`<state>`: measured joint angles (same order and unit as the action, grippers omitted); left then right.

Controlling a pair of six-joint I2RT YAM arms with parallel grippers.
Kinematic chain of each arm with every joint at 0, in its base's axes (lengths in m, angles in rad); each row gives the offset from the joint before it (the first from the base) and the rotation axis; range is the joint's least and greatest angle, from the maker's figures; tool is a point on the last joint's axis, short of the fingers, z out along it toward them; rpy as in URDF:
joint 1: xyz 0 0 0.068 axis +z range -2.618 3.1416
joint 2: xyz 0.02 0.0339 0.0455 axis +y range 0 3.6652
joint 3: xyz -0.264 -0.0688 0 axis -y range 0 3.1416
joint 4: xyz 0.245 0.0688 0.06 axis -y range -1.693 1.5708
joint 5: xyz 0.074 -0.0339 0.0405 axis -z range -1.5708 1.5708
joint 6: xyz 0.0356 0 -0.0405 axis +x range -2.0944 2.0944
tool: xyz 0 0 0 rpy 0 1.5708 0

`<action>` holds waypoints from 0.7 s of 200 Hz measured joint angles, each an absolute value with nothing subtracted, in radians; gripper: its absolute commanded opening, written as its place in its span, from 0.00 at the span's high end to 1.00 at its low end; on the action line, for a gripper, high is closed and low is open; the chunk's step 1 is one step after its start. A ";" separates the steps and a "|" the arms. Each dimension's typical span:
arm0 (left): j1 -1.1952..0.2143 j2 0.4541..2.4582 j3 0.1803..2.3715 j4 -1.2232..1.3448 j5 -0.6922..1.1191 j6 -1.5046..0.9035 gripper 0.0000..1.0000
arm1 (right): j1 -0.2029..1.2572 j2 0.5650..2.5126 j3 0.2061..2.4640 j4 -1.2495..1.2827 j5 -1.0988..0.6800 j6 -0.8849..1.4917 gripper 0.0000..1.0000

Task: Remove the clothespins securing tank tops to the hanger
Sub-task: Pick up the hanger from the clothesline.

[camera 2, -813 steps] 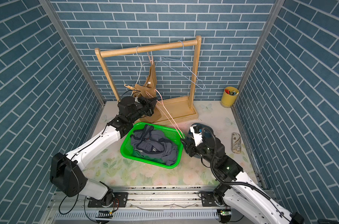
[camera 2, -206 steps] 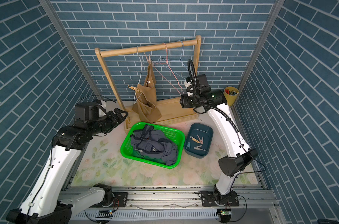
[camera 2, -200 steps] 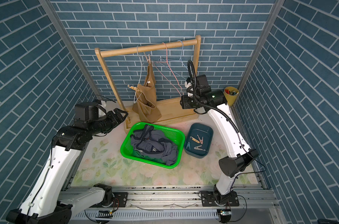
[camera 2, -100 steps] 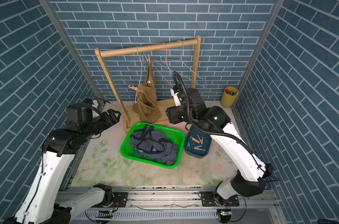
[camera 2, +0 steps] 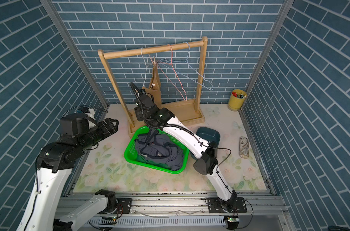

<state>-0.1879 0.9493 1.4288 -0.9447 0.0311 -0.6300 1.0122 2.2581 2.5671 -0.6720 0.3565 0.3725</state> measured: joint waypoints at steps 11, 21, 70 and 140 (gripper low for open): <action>-0.183 0.940 1.417 -0.948 0.039 -0.627 0.18 | 1.016 2.291 2.627 -0.667 0.374 0.379 0.35; -0.179 0.932 1.405 -0.950 0.046 -0.624 0.18 | 1.019 2.302 2.642 -0.657 0.390 0.387 0.35; -0.156 0.926 1.355 -0.949 0.087 -0.617 0.18 | 1.045 2.298 2.537 -0.515 0.488 0.388 0.38; -0.130 0.924 1.345 -0.945 0.123 -0.616 0.18 | 1.054 2.225 2.323 -0.360 0.593 0.350 0.79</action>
<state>-0.1303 0.9237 1.3453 -0.9451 0.1226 -0.6163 1.0538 2.2250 2.3230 -0.3599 0.5926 0.3504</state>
